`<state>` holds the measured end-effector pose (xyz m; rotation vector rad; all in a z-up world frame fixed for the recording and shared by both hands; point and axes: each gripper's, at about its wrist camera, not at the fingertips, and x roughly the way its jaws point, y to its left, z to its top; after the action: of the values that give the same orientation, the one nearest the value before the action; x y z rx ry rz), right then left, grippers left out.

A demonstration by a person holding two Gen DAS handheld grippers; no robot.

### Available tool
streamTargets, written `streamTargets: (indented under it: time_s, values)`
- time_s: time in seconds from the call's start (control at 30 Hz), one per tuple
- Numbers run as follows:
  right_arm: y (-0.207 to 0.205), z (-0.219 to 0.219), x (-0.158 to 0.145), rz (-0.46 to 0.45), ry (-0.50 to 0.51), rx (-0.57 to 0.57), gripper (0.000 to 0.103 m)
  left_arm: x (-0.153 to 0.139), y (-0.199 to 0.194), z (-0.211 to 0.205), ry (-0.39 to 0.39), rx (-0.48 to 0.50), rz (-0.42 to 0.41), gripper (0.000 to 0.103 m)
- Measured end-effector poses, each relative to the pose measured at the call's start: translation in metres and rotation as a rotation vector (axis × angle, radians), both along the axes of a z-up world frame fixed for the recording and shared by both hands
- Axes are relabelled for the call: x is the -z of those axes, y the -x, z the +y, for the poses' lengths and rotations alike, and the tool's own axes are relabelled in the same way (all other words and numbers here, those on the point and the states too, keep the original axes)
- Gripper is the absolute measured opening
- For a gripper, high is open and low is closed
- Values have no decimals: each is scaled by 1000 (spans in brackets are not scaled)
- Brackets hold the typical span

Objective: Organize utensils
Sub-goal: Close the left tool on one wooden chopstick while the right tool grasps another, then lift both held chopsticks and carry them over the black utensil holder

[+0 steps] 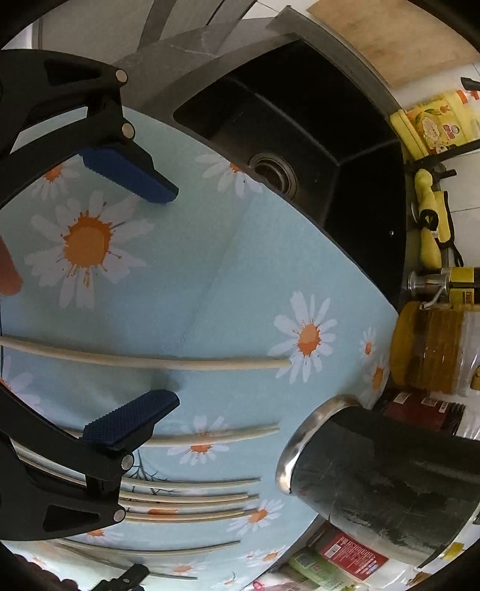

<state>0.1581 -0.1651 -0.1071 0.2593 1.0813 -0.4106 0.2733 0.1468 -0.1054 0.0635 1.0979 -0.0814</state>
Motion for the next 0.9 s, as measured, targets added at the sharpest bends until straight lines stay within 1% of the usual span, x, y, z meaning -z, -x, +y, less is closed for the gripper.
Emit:
streamTargets:
  time_s: [0.1,0.13,0.2,0.23,0.27,0.3,0.33,0.37,0.4,0.43,0.47,0.5,0.53,0.57,0.67,0.73,0.8,0.9]
  values:
    - [4,1,0,-11,10,-33,95,0,-1,0,0,5,-2,99]
    - [5,2,0,-14,10,-42,92,-1,-1,-1,5,-1,-4,99]
    - [10,0,-3,-25,16,-42,77,-1,3,-3,2,-23,-13,98]
    - [14,-1,-5,-34,20,-51,63,-1,4,-4,1,-32,-15,97]
    - [14,-1,-7,-34,21,-64,50,-2,5,-5,1,-30,-16,93]
    - [15,-3,-9,-34,21,-73,44,-4,7,-8,2,-12,-16,84]
    - [15,-5,-10,-35,19,-73,33,-6,8,-11,4,14,-21,78]
    - [16,-7,-11,-33,16,-66,21,-9,10,-15,4,41,-23,65]
    - [16,-10,-12,-31,13,-64,13,-10,12,-19,4,67,-21,50]
    - [17,-12,-12,-27,9,-59,8,-12,12,-23,6,99,-16,42]
    - [16,-15,-12,-26,-2,-54,5,-14,13,-27,8,142,0,25]
    - [16,-19,-12,-32,-23,-43,5,-15,13,-28,14,165,14,13]
    - [17,-23,-12,-44,-49,-30,5,-15,11,-29,25,191,30,8]
    - [18,-26,-11,-53,-69,-20,5,-15,11,-28,39,211,46,5]
    - [21,-34,-11,-75,-136,5,5,-14,5,-18,112,246,94,5]
    - [26,-38,-14,-93,-172,29,5,-14,1,-13,141,269,117,5]
    - [29,-37,-20,-124,-185,34,5,-14,-2,-11,159,280,128,5]
    - [31,-29,-34,-175,-181,24,5,-17,-6,-9,152,307,114,5]
